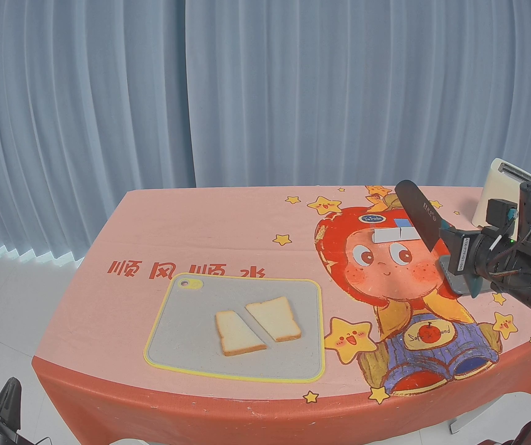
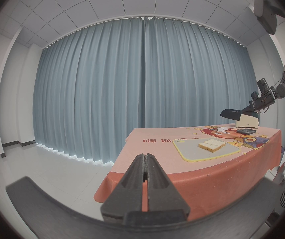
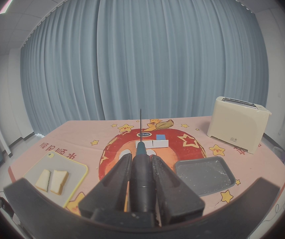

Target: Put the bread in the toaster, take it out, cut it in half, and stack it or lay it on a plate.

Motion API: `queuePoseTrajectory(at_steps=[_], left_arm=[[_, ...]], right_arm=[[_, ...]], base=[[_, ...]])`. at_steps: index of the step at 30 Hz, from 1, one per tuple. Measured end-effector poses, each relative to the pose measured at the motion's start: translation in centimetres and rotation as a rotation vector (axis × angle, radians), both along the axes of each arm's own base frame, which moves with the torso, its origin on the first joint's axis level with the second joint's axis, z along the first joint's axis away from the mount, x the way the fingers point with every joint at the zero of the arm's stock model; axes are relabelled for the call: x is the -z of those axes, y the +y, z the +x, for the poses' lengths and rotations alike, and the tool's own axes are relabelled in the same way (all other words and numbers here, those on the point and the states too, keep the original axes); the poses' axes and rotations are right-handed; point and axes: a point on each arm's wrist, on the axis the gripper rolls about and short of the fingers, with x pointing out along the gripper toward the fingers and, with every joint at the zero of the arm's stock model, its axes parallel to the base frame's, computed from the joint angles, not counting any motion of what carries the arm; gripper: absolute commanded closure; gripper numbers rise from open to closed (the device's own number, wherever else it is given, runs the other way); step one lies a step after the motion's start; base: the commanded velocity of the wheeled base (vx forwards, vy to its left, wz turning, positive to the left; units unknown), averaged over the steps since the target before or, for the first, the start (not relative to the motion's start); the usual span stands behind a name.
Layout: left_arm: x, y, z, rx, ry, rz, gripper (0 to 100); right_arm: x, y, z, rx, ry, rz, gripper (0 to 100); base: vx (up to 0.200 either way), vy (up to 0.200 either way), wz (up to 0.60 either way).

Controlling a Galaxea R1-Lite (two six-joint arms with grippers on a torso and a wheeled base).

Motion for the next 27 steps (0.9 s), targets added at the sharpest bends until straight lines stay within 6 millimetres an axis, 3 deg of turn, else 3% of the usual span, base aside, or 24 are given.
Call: queuePoseTrajectory(at_steps=[27], left_arm=[[0.0,0.0,0.0,0.0,0.0,0.0,100]], right_arm=[[2.4,-0.5,1.5,0.038,0.09,-0.056,100]], base=[[0.0,0.0,0.0]])
